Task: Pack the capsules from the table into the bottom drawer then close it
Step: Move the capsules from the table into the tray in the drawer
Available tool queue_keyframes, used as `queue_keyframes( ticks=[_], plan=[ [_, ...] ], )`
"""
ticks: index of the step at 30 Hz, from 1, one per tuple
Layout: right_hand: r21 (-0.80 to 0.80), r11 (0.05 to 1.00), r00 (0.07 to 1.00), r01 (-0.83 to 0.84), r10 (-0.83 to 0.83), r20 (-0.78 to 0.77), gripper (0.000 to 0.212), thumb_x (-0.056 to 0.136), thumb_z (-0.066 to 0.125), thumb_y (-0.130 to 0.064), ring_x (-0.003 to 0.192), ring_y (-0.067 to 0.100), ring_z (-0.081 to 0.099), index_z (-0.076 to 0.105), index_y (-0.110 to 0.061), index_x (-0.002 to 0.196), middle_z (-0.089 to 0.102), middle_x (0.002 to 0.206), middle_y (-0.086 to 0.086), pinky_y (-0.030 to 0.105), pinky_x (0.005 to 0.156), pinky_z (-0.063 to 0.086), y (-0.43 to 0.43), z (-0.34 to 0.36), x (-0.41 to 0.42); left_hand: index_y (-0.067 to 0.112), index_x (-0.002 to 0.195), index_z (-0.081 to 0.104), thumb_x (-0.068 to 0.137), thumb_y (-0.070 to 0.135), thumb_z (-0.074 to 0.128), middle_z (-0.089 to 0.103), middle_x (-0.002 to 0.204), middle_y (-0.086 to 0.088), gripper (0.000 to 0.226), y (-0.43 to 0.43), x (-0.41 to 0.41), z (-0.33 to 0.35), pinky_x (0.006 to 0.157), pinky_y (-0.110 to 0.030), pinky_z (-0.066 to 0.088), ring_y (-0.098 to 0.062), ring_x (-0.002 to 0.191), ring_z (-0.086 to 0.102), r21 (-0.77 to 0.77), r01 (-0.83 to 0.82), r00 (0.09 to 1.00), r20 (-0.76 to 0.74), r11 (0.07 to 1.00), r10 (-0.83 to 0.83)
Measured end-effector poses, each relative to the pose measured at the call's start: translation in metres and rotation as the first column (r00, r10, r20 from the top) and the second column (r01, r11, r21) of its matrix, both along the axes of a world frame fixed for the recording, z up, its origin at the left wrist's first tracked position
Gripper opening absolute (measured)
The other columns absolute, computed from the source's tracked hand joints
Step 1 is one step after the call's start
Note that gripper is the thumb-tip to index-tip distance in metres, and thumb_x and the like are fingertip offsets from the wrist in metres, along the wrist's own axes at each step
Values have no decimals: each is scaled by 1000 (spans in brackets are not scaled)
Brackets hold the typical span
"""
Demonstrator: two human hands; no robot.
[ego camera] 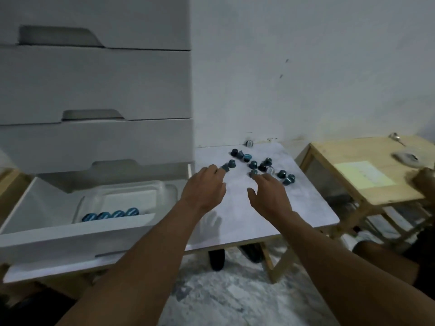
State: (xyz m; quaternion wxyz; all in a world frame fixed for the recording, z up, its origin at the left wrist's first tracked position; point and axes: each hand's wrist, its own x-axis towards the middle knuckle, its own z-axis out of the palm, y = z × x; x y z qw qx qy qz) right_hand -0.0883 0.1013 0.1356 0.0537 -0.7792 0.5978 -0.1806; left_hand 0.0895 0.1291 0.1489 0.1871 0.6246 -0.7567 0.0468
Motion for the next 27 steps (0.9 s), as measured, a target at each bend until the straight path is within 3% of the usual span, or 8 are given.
queue_keyframes(
  ticks=[10,17,27],
  plan=[
    [32,999,998,13,-15,66,40,91,55,-24,114,28,56,55,-8,127,59,125,12,37,94,44,-12,1,-73,10,120,53,95,27,45,55,114,-7,31,-22,-63,2,76,-33,46,-24,102,53,40,-25,1000,17,999,25],
    [59,997,994,-58,52,92,39,90,55,-21,113,27,55,56,-10,127,59,126,11,33,92,43,-69,-13,-55,11,119,52,97,24,44,54,115,-6,27,-73,-60,-18,75,-31,44,-23,103,52,98,-71,997,23,993,69],
    [222,968,992,-118,102,81,41,90,57,-19,113,30,57,53,-13,130,56,131,10,38,96,46,-200,-43,-17,12,115,53,94,13,44,54,114,-5,23,-191,-38,-60,77,-29,41,-22,104,52,273,-133,987,-55,953,153]
  ],
)
